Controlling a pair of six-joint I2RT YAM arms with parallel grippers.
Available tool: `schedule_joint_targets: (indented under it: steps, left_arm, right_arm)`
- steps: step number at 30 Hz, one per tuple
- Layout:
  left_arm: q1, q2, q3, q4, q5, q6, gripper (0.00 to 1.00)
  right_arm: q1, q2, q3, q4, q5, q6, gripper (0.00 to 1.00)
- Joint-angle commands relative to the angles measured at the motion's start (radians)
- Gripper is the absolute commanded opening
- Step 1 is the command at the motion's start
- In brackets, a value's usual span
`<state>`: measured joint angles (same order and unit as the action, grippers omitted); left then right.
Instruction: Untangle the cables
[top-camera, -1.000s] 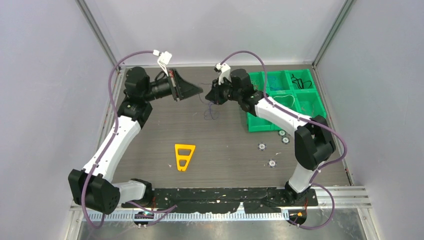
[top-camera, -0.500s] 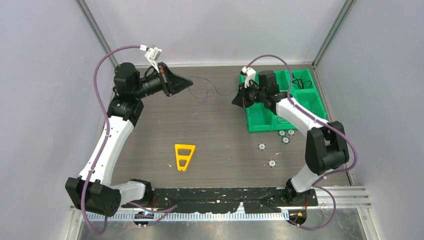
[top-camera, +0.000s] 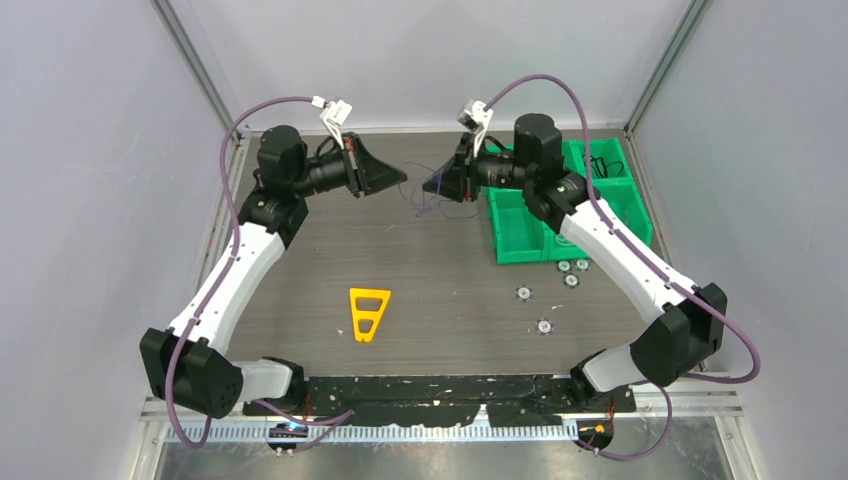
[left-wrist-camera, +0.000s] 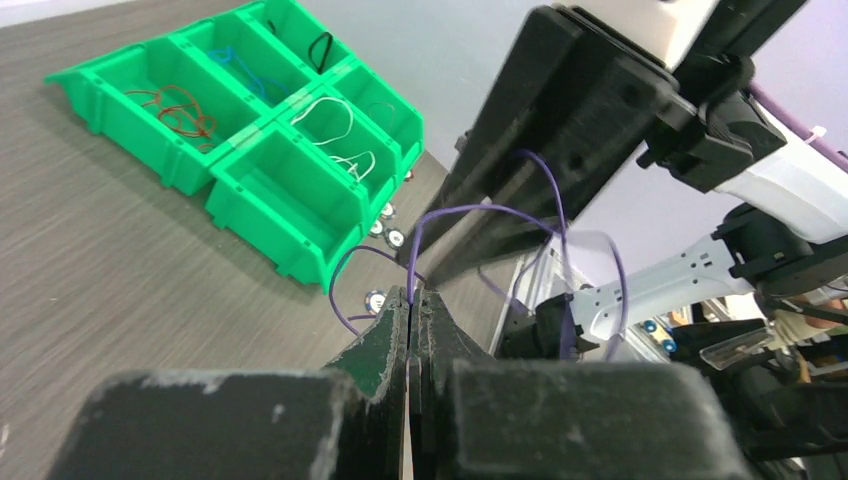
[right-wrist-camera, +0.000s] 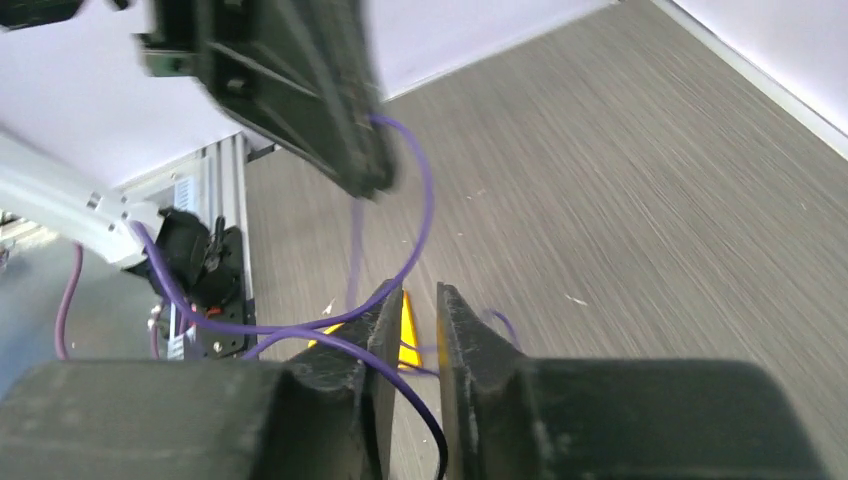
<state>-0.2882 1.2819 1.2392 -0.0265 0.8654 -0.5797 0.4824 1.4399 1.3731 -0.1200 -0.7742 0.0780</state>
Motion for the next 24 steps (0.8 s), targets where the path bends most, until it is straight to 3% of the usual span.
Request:
schedule_joint_targets:
  steps: [1, 4, 10, 17, 19, 21, 23, 24]
  left_arm:
    - [-0.023, 0.018, -0.027, 0.151, 0.047, -0.13, 0.0]
    - [-0.034, 0.023, -0.032, 0.182, 0.055, -0.162, 0.0]
    - [-0.035, 0.038, -0.03, 0.228, 0.059, -0.207, 0.0]
    - [-0.035, 0.046, -0.048, 0.315, 0.073, -0.3, 0.0]
    - [-0.035, 0.045, -0.051, 0.315, 0.072, -0.301, 0.0]
    - [-0.035, 0.043, -0.054, 0.313, 0.071, -0.297, 0.0]
    - [-0.033, 0.038, -0.058, 0.275, 0.063, -0.266, 0.0]
    - [-0.029, 0.033, -0.06, 0.245, 0.055, -0.24, 0.0]
  right_arm:
    - [0.055, 0.005, 0.07, 0.014, -0.013, -0.026, 0.35]
    - [0.062, 0.03, 0.113, -0.031, -0.025, -0.053, 0.49]
    - [0.091, 0.056, 0.131, -0.109, -0.059, -0.123, 0.63]
    - [0.108, 0.09, 0.137, -0.198, -0.03, -0.18, 0.66]
    - [0.109, 0.083, 0.13, -0.206, -0.033, -0.196, 0.58]
    - [0.108, 0.073, 0.128, -0.219, -0.022, -0.224, 0.2]
    - [0.099, 0.057, 0.129, -0.234, -0.004, -0.231, 0.07]
    - [0.081, 0.044, 0.13, -0.24, -0.001, -0.229, 0.06]
